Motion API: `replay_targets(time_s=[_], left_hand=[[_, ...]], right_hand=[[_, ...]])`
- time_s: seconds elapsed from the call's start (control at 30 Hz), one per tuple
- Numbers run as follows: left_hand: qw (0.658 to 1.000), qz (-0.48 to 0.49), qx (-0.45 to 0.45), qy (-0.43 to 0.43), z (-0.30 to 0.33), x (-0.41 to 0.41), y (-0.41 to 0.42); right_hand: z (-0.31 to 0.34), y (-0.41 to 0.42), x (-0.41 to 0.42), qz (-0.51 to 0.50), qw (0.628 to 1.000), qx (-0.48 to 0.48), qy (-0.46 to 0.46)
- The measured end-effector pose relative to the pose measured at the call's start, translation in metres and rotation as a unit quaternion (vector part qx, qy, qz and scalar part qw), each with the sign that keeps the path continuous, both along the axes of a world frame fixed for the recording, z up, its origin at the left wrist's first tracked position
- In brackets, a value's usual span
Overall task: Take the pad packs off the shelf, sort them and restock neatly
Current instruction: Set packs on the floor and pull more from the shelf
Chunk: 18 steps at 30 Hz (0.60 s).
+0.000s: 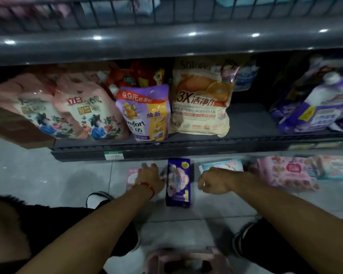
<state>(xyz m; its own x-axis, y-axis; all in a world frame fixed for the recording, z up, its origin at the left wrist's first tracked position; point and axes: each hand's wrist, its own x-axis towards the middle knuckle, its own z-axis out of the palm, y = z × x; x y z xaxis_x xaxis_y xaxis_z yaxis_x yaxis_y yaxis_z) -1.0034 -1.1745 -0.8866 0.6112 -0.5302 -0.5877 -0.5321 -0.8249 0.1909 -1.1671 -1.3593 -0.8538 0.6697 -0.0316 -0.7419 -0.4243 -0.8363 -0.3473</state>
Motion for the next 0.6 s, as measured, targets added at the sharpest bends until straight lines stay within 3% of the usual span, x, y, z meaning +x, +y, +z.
replay_targets(time_s=[0.07, 0.17, 0.3, 0.43, 0.6], left_hand=[[0.991, -0.101, -0.081, 0.026, 0.047, -0.011, -0.026], [0.954, -0.166, -0.251, 0.008, 0.142, -0.032, -0.069], [0.863, -0.193, -0.466, -0.032, 0.261, -0.062, -0.12], [0.823, -0.203, -0.529, -0.046, 0.348, -0.083, -0.174], [0.793, -0.229, -0.547, -0.138, 0.404, -0.088, -0.239]], right_hand=[[0.044, -0.028, -0.002, -0.014, 0.999, -0.007, -0.05], [0.119, -0.064, -0.017, -0.082, 0.985, -0.029, -0.147], [0.211, -0.098, -0.049, -0.155, 0.922, -0.088, -0.344], [0.276, -0.132, -0.076, -0.22, 0.829, -0.147, -0.493], [0.331, -0.183, -0.078, -0.299, 0.706, -0.248, -0.592]])
